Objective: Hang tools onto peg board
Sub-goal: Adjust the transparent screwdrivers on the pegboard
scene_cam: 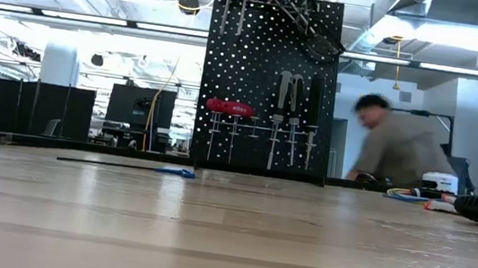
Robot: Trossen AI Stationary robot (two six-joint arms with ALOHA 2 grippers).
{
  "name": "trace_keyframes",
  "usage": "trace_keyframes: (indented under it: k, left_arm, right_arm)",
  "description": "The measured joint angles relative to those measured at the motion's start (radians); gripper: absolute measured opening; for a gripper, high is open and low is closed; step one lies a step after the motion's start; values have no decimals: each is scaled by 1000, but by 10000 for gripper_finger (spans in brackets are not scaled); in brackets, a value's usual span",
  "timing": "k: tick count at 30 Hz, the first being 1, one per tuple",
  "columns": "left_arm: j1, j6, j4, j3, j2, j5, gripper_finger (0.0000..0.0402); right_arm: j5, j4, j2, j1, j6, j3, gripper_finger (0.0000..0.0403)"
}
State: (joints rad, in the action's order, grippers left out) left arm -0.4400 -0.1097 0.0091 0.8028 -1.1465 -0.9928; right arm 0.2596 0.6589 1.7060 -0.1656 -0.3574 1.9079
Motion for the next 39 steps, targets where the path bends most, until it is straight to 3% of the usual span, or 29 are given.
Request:
trace_keyframes:
  k: [3,5,8,10,21,33,39]
  left_arm:
    - [0,0,0,0,0,0,234]
    - [0,0,0,0,0,0,234]
    - [0,0,1,0,0,0,234]
    - [0,0,0,0,0,0,234]
    - [0,0,-5,0,0,0,234]
    - [0,-1,-3,0,0,0,234]
    - [0,-10,-14,0,0,0,234]
  right_arm:
    - [45,-58,-39,47,-103,0,197]
    - [139,-136,-57,68,-141,0,193]
    - [262,-255,-75,60,-193,1,188]
    - [287,-283,-76,34,-243,12,188]
    - [180,-263,-18,-121,-254,45,263]
    - [94,-287,12,-223,-164,46,224]
    - [169,-337,17,-214,-153,45,210]
